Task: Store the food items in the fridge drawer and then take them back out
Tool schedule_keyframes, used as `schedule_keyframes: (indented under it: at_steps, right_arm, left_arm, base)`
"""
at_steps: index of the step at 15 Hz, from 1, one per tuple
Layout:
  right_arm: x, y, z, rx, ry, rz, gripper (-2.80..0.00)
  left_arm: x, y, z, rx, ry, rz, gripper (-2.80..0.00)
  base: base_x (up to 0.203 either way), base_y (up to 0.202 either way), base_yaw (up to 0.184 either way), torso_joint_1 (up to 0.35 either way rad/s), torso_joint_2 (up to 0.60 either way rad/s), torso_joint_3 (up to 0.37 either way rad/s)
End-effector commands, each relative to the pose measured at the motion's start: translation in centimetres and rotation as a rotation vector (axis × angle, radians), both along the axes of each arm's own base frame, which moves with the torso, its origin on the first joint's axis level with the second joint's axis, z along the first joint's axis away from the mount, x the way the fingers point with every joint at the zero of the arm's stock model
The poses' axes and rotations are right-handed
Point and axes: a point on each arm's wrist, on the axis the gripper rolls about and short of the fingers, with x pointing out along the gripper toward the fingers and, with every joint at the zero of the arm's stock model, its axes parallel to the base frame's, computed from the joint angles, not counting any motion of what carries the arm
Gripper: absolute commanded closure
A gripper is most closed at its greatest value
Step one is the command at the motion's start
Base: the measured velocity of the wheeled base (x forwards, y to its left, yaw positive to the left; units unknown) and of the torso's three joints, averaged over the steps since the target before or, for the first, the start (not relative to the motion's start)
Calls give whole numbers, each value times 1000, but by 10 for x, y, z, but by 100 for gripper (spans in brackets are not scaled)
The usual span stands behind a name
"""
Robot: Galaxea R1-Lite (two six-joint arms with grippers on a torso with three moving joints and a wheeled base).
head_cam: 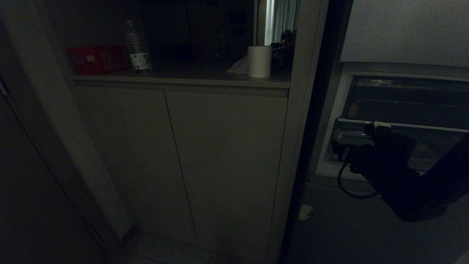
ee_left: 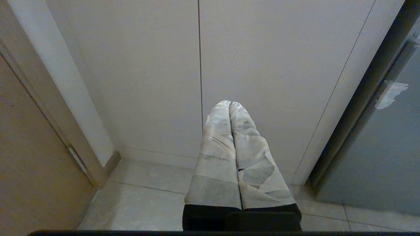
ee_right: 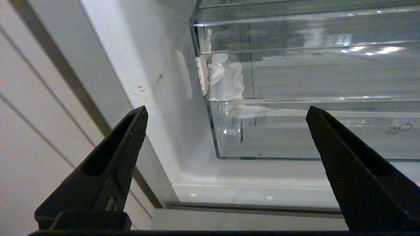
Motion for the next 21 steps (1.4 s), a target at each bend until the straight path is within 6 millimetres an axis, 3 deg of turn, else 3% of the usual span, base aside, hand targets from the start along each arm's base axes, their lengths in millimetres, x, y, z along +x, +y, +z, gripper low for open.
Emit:
schedule_keyframes:
  at_steps: [1,15,16,21]
  right_arm:
    - [4,1,2,2,-19,-2,-280]
    - [19,2,1,-8,-43,-26,-280]
    - [20,2,1,-7,-45,-26,0]
    - [28,5,3,-6,-65,-23,0]
  left_arm:
    - [0,0,0,0,2,1,0]
    - [0,0,0,0,0,1,0]
    - [0,0,0,0,0,1,0]
    - [0,0,0,0,0,1,0]
  base:
    - [0,0,0,0,0,0]
    - [0,0,0,0,0,0]
    - [0,0,0,0,0,0]
    - [0,0,0,0,0,0]
